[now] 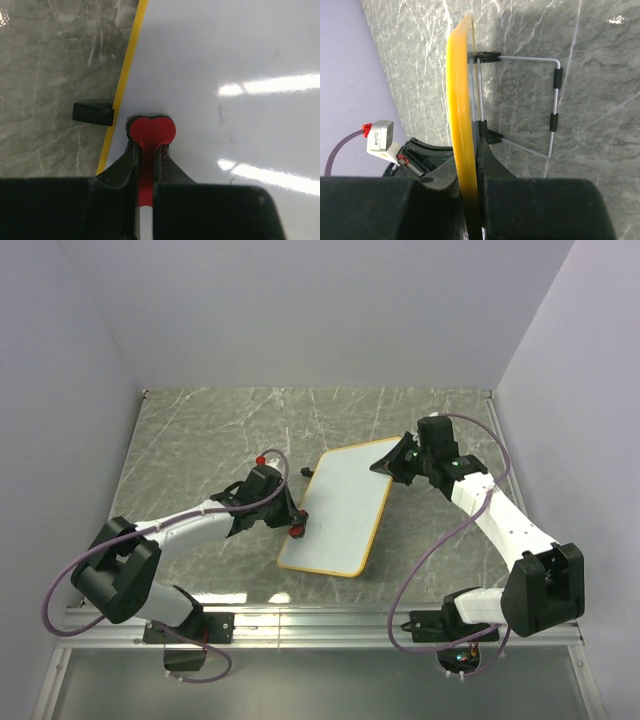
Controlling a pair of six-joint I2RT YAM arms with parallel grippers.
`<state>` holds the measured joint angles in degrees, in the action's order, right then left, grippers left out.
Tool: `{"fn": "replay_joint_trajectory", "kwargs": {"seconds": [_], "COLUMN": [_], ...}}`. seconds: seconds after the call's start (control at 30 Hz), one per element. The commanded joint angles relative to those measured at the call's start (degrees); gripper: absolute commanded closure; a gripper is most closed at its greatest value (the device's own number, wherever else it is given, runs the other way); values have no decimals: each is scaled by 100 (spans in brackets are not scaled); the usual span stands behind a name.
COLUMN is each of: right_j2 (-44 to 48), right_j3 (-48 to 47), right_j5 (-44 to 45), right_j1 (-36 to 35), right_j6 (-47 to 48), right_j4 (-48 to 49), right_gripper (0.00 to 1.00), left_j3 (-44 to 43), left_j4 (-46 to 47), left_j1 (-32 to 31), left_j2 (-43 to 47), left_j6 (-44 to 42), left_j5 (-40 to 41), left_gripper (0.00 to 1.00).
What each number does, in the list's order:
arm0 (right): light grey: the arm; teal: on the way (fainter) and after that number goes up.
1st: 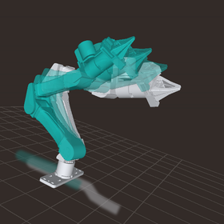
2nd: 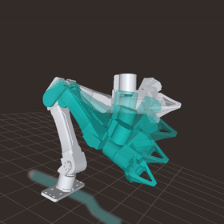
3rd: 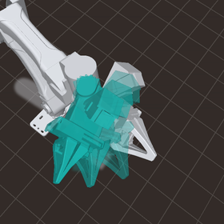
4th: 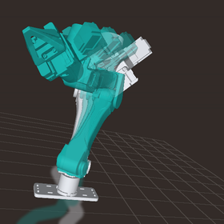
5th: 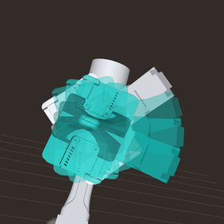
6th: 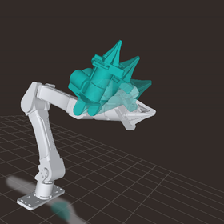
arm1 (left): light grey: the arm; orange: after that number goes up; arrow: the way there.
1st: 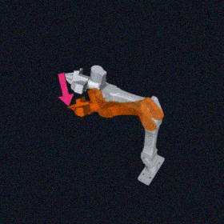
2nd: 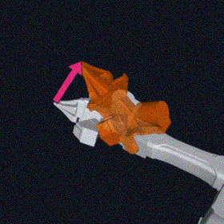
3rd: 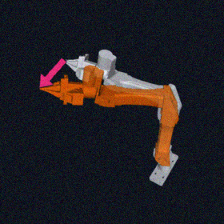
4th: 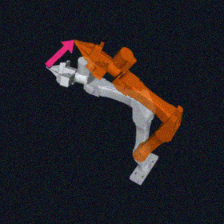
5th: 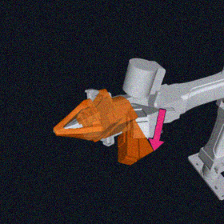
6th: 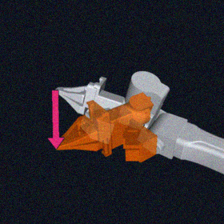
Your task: Erase the whiteboard
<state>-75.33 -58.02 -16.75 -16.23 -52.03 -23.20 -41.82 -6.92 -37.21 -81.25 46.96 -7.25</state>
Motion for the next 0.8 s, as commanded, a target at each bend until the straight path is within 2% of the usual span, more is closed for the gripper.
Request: {"fn": "replay_joint_trajectory", "kwargs": {"seconds": [0.0,0.2,0.4,0.77], "right_j2": [88,98,-16,-201], "right_j3": [-166,-113,-166,-280], "right_j5": [875,928,990,1016], "right_j1": [41,41,41,41], "right_j6": [-237,-360,-430,-483], "right_j4": [-387,-343,-299,-273], "right_gripper": [100,100,100,100], "left_j3": [-351,-1177,-1592,-706], "left_j4": [-99,-486,-565,-302], "left_j1": [-199,-208,-418,-331], "left_j2": [-102,22,215,48], "left_j6": [-310,-276,50,-11], "left_j5": [-584,-874,-1121,-1095], "left_gripper": [100,100,100,100]}}
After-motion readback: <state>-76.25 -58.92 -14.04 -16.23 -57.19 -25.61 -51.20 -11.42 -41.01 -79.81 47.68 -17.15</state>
